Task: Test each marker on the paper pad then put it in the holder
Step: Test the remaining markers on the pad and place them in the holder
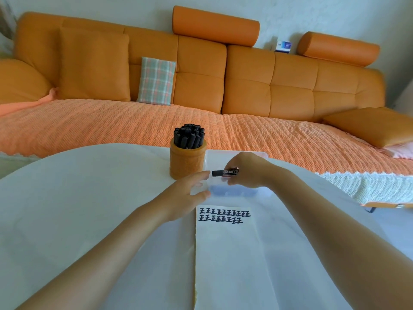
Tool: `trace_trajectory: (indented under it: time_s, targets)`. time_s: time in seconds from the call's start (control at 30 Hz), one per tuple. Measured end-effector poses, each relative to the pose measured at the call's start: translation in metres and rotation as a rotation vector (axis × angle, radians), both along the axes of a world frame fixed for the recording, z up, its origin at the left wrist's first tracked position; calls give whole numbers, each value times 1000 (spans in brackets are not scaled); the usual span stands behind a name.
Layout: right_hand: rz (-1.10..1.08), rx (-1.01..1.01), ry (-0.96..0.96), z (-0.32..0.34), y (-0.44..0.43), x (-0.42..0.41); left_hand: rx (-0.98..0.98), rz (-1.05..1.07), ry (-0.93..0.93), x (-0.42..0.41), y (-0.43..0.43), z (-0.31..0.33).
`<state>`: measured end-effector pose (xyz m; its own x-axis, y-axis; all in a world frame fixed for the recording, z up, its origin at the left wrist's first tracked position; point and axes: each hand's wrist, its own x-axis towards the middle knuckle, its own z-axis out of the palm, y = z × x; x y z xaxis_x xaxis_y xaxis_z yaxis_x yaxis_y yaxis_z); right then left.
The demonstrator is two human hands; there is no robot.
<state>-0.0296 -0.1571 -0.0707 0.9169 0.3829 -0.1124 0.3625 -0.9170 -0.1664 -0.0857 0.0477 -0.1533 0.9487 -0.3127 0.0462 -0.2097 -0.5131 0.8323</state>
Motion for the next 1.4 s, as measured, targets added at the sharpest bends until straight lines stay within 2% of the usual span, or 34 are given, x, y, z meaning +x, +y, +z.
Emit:
trace_trajectory:
  time_s: [0.17,0.27,0.37,0.47,0.57,0.67,0.73,0.8,0.9,1.03,1.13,1.2,1.27,1.33,1.4]
  targets:
    - [-27,135,-36,-2,12,-12,57,34,-20,-3,7,2]
    - [-72,343,-31,0,12,-27,37,122,-188,-7,6,7]
    - [-113,594,87,-2,9,-45,-24,169,-306,-18,0,17]
    - [-154,891,176,-14,4,-65,-33,114,-266,-30,-7,22]
    - [-247,1117,222,-28,-3,-78,71,70,-213,-41,-15,23]
    - [-329,1363,378,-40,-12,-84,184,96,-214,-45,-20,21]
    - [-379,1414,449,-46,-18,-87,205,109,-235,-43,-22,20]
    - [-452,1343,399,-48,-23,-88,245,119,-274,-41,-24,19]
    - [-544,1042,114,-51,-33,-85,321,158,-337,-39,-25,19]
    - [-269,542,-295,-59,-40,-86,343,152,-404,-38,-28,17]
    - [-105,250,-484,-60,-42,-87,316,127,-421,-36,-30,16]
    - [12,183,-486,-58,-42,-87,282,76,-429,-36,-32,18]
    - [130,173,-392,-58,-40,-88,244,26,-447,-39,-36,19]
    - [170,236,-239,-59,-37,-91,239,27,-469,-42,-41,19]
    - [175,238,-190,-61,-36,-92,255,43,-454,-42,-43,18]
